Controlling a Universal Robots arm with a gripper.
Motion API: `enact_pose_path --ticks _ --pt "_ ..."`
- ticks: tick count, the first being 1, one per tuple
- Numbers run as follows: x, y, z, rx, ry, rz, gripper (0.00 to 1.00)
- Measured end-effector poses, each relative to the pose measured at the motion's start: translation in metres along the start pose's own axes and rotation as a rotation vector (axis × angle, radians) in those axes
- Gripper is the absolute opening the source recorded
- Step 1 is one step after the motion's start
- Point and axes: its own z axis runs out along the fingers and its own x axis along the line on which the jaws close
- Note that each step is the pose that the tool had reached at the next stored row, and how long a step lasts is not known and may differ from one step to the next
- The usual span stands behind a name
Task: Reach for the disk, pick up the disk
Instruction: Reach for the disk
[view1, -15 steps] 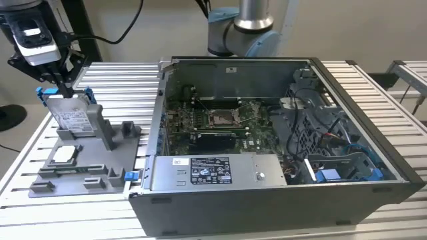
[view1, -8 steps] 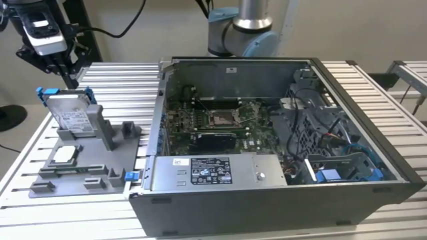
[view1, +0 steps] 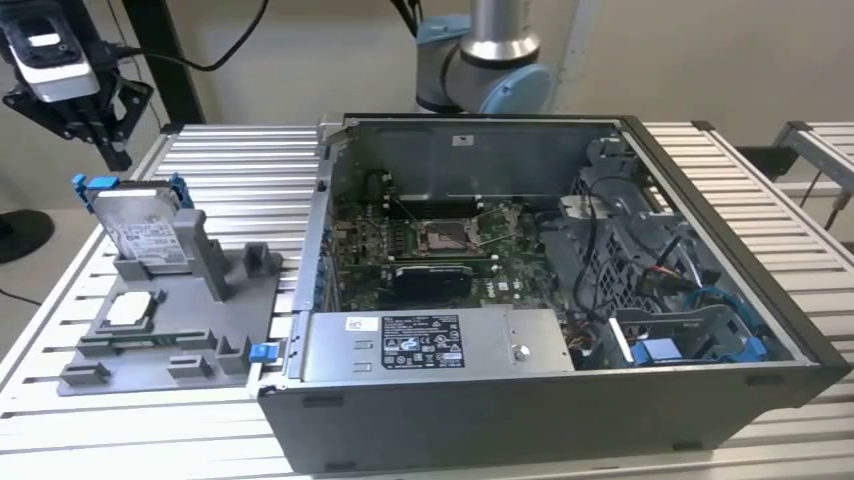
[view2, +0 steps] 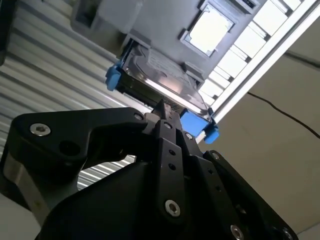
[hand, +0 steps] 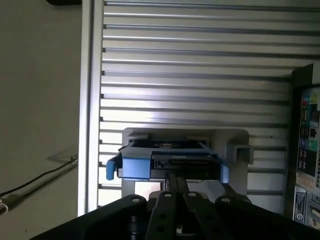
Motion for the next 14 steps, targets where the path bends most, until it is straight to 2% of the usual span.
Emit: enact_pose_path --ticks 5,7,14 --pt "0.0226 0.0016 0.0002 0.0001 0.0001 0.0 0.0" --pt "0.0283 0.0019 0.0003 0.0 0.0 0.0 0.0" --pt "0.0286 0.0019 0.0002 0.0 0.0001 0.0 0.0"
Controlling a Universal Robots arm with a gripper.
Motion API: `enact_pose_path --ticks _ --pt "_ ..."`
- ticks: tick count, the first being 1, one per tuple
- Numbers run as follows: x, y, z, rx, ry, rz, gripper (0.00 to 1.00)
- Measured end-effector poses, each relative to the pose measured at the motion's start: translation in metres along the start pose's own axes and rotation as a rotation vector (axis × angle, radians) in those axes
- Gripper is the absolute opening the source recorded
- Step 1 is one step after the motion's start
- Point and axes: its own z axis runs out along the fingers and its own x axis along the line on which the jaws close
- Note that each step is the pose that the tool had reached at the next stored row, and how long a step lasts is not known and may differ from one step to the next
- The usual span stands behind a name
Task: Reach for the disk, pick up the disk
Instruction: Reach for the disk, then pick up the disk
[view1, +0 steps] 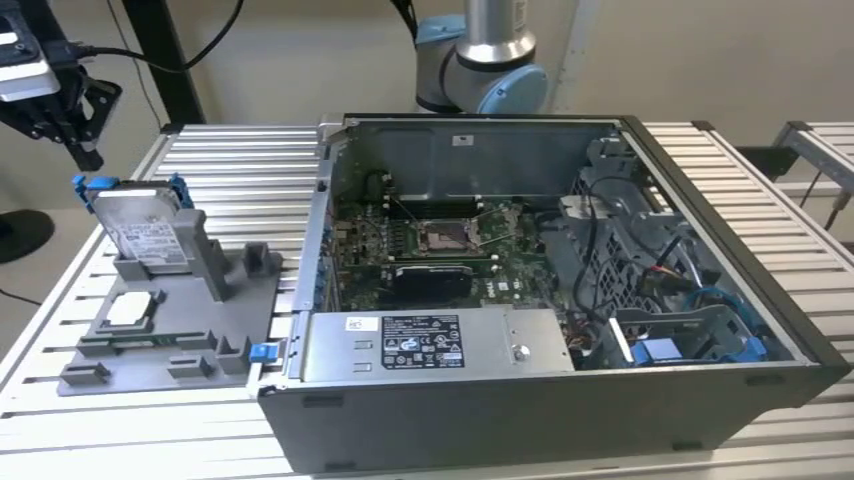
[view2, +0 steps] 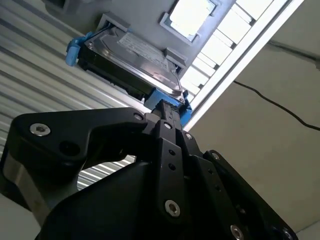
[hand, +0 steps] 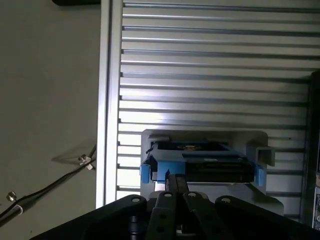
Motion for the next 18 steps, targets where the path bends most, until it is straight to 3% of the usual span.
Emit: enact_pose_path --ticks 7,18 --pt "0.0001 0.0 -0.0001 0.0001 0.001 -0.023 0.0" --pt "0.0004 0.0 0.0 0.001 0.0077 -0.201 0.0"
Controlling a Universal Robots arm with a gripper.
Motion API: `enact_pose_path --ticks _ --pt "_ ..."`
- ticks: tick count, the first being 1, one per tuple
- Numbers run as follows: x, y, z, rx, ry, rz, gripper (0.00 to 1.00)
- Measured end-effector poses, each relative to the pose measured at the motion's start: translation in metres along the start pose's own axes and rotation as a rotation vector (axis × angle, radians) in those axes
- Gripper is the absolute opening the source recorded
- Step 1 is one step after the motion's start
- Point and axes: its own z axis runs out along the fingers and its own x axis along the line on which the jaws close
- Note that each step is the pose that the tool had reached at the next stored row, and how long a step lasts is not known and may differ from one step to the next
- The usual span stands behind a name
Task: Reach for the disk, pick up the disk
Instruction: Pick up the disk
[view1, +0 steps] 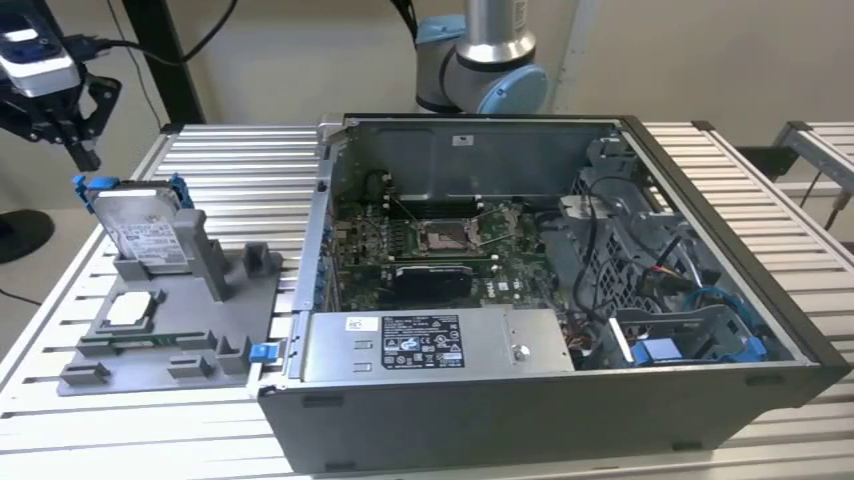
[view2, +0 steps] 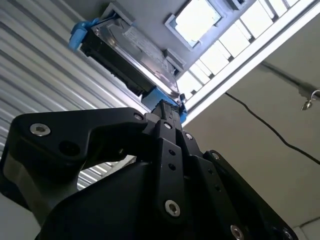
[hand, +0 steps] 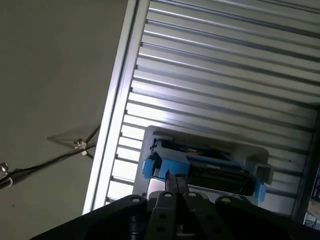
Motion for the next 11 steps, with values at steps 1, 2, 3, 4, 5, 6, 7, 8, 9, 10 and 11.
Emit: enact_pose_path --ticks 1,2,3,4,5,6,7,8,9,10,11 --pt "0.0001 0.0 0.0 0.0002 0.0007 -0.016 0.0" --pt "0.0001 0.0001 0.0 0.0005 0.0014 -0.032 0.0" --pt "0.0002 0.0001 0.0 0.0008 0.002 -0.047 0.0" --pt "0.0003 0.0001 -0.0001 0.0011 0.0027 -0.062 0.0" --pt "0.0004 0.0002 -0.0001 0.0016 0.0035 -0.077 0.0" --pt "0.0006 0.0002 -0.0001 0.0019 0.004 -0.09 0.0" --pt "0.0007 0.0002 0.0 0.0023 0.0045 -0.105 0.0" --pt "0.0008 0.0002 0.0 0.0026 0.0051 -0.118 0.0" --pt "0.0009 0.0003 -0.0001 0.0029 0.0057 -0.132 0.0" --pt "0.001 0.0003 0.0 0.0032 0.0061 -0.144 0.0" --pt "0.0012 0.0003 0.0 0.0035 0.0067 -0.158 0.0"
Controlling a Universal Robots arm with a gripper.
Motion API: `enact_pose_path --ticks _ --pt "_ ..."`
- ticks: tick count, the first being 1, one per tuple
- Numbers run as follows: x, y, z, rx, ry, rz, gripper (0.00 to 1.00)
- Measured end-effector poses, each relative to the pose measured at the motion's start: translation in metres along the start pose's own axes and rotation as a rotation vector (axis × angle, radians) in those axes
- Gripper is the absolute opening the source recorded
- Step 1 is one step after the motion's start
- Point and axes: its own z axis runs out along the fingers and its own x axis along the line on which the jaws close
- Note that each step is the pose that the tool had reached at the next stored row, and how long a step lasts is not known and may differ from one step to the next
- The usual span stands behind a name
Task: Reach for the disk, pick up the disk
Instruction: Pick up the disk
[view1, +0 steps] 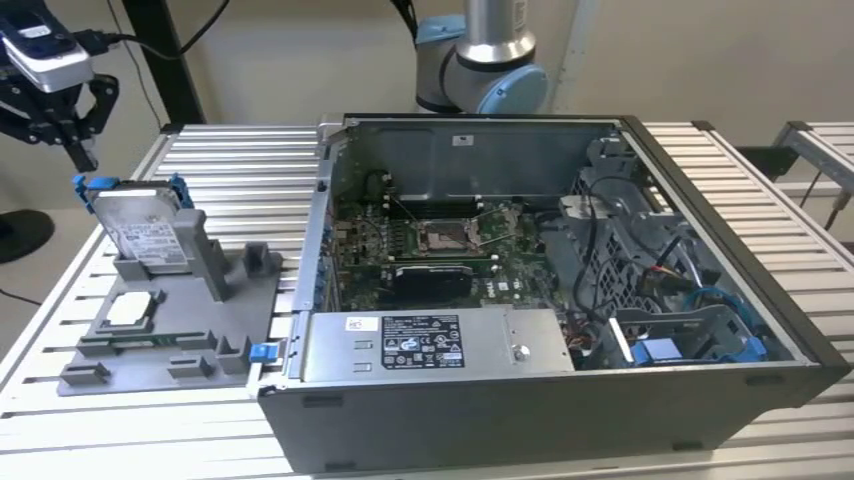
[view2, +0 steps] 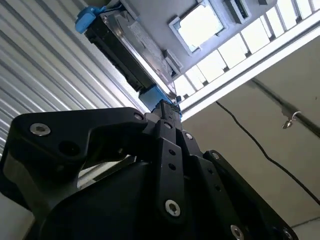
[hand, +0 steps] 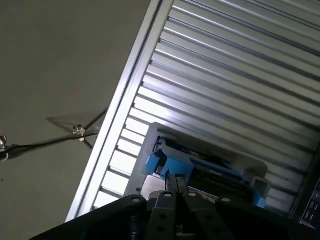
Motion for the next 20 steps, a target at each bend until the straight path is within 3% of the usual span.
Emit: enact_pose_path --ticks 20 --pt "0.0014 0.0006 0.0 0.0062 0.0114 -0.268 0.0"
